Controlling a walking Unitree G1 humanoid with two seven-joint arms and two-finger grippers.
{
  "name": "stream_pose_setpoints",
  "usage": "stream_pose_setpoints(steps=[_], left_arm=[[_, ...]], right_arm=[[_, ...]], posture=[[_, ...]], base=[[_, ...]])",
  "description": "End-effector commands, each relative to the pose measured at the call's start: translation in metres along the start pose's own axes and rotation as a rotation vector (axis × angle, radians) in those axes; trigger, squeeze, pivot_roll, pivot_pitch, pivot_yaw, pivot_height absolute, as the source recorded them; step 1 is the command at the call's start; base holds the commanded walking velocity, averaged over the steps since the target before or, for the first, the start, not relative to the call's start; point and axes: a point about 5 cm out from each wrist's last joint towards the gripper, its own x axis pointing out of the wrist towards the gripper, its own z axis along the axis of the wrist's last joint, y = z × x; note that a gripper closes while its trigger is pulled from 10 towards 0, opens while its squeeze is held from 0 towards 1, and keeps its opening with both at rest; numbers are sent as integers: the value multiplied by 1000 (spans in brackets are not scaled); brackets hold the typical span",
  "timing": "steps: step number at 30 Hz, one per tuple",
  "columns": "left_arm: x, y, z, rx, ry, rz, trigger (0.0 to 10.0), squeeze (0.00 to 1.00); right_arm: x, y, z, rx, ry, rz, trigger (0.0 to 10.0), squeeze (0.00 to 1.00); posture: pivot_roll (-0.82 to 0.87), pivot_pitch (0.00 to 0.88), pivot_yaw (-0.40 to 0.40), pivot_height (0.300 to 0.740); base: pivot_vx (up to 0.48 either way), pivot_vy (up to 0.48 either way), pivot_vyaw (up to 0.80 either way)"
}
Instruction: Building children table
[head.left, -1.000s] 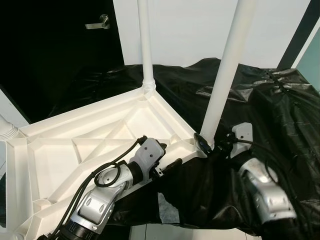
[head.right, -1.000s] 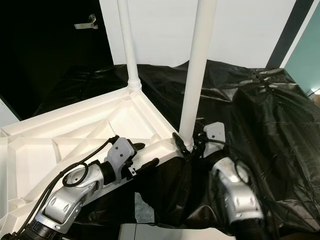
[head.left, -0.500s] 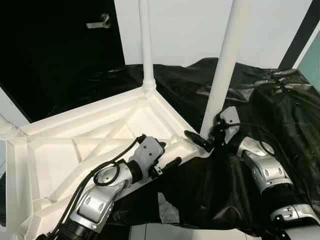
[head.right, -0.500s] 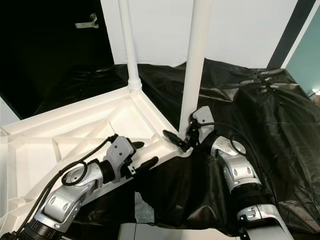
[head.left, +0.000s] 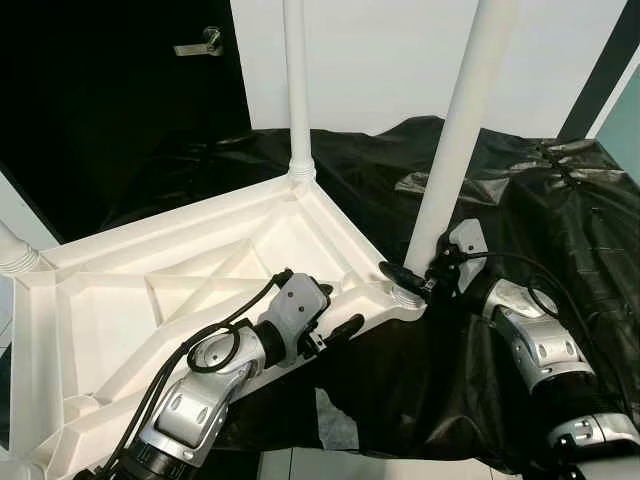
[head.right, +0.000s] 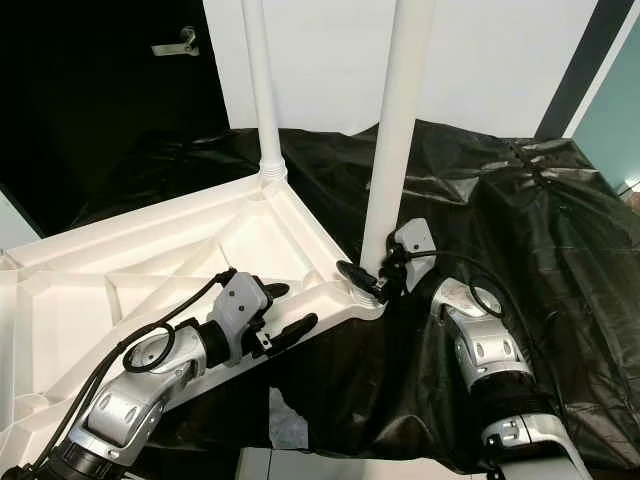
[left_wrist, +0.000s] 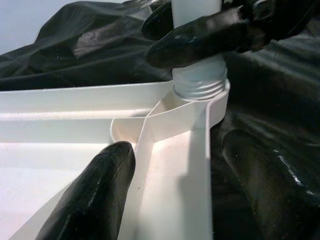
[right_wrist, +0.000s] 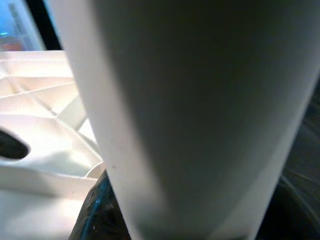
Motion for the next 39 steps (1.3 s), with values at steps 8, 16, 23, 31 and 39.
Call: stream_pose_setpoints(steps=[8, 16, 23, 31, 39], left_arm=[[0, -2, -1, -6, 9, -50, 10000, 0], [0, -2, -2, -4, 11, -57, 10000, 0], [1, -3, -1, -5, 9, -61, 10000, 0], [1, -2, 0, -4, 6, -56, 10000, 0], [1, -3, -1, -4, 7, -53, 10000, 0]], right_arm=[[-5, 9, -20, 58, 110, -331, 10000, 0], [3, 39, -21, 131, 117, -576, 10000, 0], [9, 52, -10, 199, 62, -601, 10000, 0], [5, 51, -5, 208, 22, -570, 10000, 141], [-10, 44, -2, 177, -33, -398, 10000, 1000]], posture=[[-14, 0, -4, 740], [-14, 0, 2, 740], [-16, 0, 2, 740], [-11, 0, -2, 740], [-11, 0, -7, 740]], base=[[0, 0, 0], [0, 0, 0], [0, 0, 0], [0, 0, 0], [0, 0, 0]])
